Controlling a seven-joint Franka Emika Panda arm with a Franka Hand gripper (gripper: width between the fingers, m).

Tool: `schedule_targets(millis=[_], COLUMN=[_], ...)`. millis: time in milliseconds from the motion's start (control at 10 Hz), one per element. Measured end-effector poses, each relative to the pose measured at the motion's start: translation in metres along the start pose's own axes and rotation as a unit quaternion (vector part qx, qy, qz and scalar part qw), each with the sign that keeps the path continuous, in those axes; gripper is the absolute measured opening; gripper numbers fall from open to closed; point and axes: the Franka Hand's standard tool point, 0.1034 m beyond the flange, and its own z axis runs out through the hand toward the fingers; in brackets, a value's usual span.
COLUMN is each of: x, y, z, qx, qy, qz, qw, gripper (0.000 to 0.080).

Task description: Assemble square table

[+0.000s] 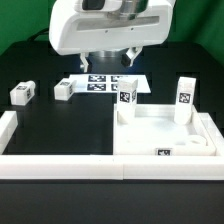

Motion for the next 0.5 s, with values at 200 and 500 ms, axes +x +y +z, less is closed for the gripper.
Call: schedule_targets(millis=[200,500], x=[-0.019,-0.079], y=[0.003,0.009], z=[0.003,0.028], qx=[0.005,0.025], qy=[-0.006,-0.031], qz=[0.014,0.058], qw=[1.000,0.998], gripper=[0.0649,0.0649])
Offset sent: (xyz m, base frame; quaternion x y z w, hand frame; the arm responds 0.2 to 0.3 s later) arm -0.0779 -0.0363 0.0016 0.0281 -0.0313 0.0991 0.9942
